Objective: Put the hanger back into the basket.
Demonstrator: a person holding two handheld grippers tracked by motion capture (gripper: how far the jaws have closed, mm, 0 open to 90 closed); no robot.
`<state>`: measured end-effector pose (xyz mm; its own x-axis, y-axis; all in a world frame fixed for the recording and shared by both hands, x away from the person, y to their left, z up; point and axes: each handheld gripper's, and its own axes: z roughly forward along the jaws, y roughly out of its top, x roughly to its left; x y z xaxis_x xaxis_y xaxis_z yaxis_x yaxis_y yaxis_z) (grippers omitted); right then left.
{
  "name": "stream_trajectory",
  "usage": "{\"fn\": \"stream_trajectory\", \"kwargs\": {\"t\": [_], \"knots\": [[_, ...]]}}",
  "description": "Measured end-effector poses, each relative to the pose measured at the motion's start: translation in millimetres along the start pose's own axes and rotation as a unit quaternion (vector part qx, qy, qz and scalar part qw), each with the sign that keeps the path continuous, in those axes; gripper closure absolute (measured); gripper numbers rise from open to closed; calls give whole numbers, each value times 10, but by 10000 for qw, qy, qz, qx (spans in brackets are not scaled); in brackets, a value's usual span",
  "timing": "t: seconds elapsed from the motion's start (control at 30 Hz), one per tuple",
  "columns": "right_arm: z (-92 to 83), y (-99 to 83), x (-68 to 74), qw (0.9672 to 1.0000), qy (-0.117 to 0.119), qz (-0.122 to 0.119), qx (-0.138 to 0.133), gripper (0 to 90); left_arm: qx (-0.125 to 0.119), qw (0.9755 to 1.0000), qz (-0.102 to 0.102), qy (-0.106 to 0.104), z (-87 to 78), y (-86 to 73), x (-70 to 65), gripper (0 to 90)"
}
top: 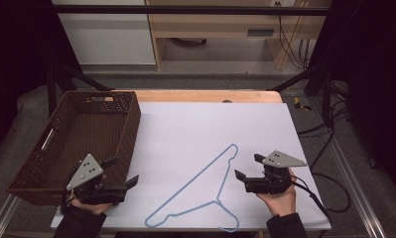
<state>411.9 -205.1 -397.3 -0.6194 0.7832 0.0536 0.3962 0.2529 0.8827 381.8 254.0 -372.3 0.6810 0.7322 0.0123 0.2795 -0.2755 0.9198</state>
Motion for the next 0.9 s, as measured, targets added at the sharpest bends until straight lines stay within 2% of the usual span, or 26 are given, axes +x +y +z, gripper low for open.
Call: {"fn": "stream_trajectory", "kwargs": {"t": [0.23, 0.43, 0.63, 0.8, 0.9], "knots": [[58, -21, 21, 9999, 31, -7, 121, 144, 218, 9992, 160, -301, 134, 3, -183, 129], [76, -31, 21, 9999, 14, -39, 167, 137, 504, 9962, 377, -605, 310, -11, -415, 133], [80, -38, 13, 9999, -53, -61, 138, 113, 813, 9913, 567, -861, 498, -42, -622, 135], [57, -39, 11, 9999, -49, -66, 67, 102, 1055, 9861, 727, -1062, 632, -46, -757, 146], [30, -41, 16, 10000, -51, -46, 60, 102, 1241, 9820, 812, -1171, 711, -43, -829, 152]]}}
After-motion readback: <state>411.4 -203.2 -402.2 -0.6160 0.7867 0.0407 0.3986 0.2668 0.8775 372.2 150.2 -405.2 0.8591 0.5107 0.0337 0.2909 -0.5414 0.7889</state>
